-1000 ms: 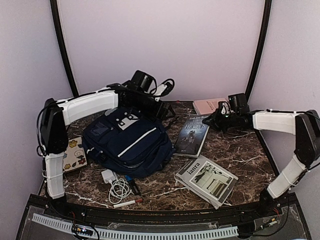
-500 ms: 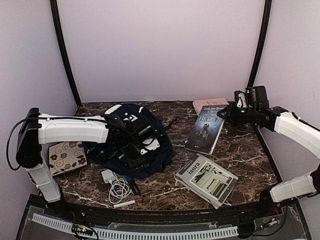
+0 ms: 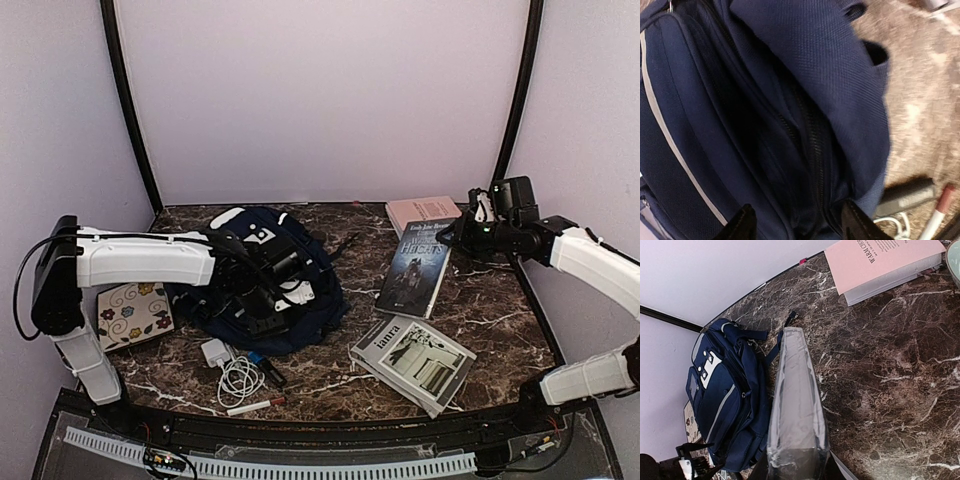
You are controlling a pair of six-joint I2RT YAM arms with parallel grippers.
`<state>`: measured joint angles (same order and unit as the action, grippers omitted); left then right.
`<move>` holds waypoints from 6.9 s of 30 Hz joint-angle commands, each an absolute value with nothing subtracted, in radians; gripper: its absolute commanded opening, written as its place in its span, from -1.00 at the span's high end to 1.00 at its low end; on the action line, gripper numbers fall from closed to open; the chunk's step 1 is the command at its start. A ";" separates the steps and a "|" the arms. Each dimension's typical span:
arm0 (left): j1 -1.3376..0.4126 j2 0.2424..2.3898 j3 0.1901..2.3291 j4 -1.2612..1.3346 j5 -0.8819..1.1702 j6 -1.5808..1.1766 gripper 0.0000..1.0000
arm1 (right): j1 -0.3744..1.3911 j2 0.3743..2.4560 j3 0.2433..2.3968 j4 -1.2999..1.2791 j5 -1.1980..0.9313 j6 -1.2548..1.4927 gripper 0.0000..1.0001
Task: Pack the student bag
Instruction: Pick up the book from the center of the board, then open the second largest pocket of the student bag, then place the book in the second largest pocket of the bag, then adjust the book in the second largest pocket of the bag.
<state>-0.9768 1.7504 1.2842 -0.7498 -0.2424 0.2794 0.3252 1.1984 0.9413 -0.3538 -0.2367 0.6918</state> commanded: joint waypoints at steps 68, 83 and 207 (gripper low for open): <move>-0.928 1.753 1.200 -0.314 -0.636 0.340 1.00 | 0.326 1.101 0.878 -0.188 -0.306 0.755 1.00; -0.947 1.433 1.266 -0.155 -0.536 0.138 1.00 | 0.588 1.140 0.811 0.356 0.021 1.089 1.00; -0.842 1.313 1.118 -0.094 -0.218 0.019 1.00 | 0.793 2.025 1.669 -0.239 -0.191 0.740 0.08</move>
<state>-0.8459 1.3724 1.1221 -0.1673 -0.2127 0.0071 0.8375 2.2089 1.7466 -0.2672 -0.2554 0.8116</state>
